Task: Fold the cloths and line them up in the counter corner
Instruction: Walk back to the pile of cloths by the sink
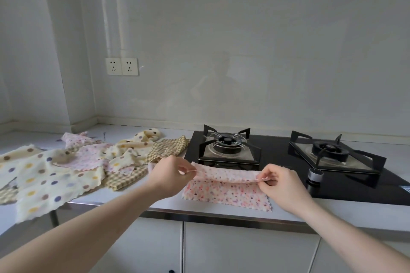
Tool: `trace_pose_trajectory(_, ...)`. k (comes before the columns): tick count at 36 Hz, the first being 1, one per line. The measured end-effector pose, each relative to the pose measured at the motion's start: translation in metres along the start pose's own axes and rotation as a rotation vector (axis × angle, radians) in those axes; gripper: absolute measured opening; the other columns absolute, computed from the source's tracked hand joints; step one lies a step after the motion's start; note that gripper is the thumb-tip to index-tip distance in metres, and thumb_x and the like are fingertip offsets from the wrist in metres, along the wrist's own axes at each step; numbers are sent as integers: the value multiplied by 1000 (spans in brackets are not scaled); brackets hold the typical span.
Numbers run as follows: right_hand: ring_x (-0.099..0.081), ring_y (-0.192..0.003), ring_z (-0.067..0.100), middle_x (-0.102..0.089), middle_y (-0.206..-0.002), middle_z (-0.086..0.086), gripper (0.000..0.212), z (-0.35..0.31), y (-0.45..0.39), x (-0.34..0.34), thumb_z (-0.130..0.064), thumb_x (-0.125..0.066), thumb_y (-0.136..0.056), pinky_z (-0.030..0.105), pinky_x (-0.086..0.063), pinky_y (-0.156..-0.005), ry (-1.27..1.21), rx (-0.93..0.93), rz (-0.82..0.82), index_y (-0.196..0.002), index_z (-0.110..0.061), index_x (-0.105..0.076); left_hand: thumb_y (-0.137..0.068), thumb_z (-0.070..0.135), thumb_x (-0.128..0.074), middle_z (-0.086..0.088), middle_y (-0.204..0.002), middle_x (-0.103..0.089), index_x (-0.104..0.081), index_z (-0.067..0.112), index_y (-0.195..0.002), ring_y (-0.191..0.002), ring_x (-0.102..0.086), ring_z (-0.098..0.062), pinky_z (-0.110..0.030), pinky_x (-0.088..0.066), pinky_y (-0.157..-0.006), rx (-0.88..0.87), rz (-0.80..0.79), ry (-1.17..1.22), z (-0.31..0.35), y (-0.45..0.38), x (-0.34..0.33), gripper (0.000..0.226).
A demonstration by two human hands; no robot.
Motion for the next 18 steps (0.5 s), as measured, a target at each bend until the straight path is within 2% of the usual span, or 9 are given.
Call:
trace_pose_trajectory(3,-69,-89,-3,-74,-86,-19,23,2,9,-2,-11,-74,-81,31,-59,-85,-20,-7,8,-73,-31,-67,-76,59,-61,31,-81,-67,-71,49,-72,-83,-62,6,-49,-51,-92,-33,22,-42,0,7,-1,16)
trace_pose_trajectory(7,-69,-90,-6,-74,-86,-20,24,3,21,-6,-10,-72,-81,25,-58,-85,-7,-21,-3,-72,-32,-67,-77,55,-60,26,-85,-64,-71,49,-78,-92,-57,1,-56,-33,-104,-46,3,-193,-9,13,-8,12)
trace_pose_trajectory(11,-68,-83,1,-71,-84,-20,20,3,31,-12,-13,-71,-78,30,-57,-80,64,-8,-70,-73,-32,-67,-84,42,-61,29,-88,-61,-76,42,-90,-123,-50,-1,-65,-17,-112,-92,-31,-305,-6,24,-13,16)
trace_pose_trajectory(13,-67,-87,1,-71,-86,-21,16,5,34,-15,-17,-72,-79,26,-55,-83,90,3,-102,-73,-32,-68,-84,42,-61,25,-92,-60,-76,41,-90,-133,-42,-2,-68,-7,-115,-82,-55,-307,-4,29,-13,16)
trace_pose_trajectory(14,-66,-92,0,-71,-88,-21,16,7,36,-16,-18,-72,-80,21,-53,-85,90,9,-110,-73,-32,-68,-83,44,-60,23,-92,-59,-75,41,-89,-135,-40,-3,-66,-7,-117,-81,-67,-306,-2,31,-13,17)
trace_pose_trajectory(15,-65,-97,-2,-70,-91,-21,16,7,37,-17,-18,-73,-80,16,-49,-86,93,21,-111,-72,-31,-68,-83,46,-59,21,-91,-58,-75,39,-89,-135,-41,-6,-59,-15,-118,-74,-91,-308,0,34,-13,19)
trace_pose_trajectory(17,-60,-105,-4,-69,-95,-21,17,7,39,-17,-20,-73,-82,8,-40,-86,108,43,-105,-70,-31,-67,-85,46,-58,16,-85,-57,-77,34,-91,-132,-45,-10,-46,-28,-110,-61,-133,-323,5,38,-13,23)
trace_pose_trajectory(18,-57,-106,-5,-68,-96,-22,17,8,40,-17,-22,-73,-83,7,-37,-87,110,49,-97,-69,-31,-67,-85,47,-57,16,-82,-57,-77,32,-90,-131,-46,-10,-44,-29,-109,-61,-131,-327,7,38,-12,25)
Point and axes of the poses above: each hand's wrist, its own y-axis away from the middle knuckle, its own x-axis out of the back of the hand, z = x × y, the point moved 6 cm from there along -y, towards the middle knuckle
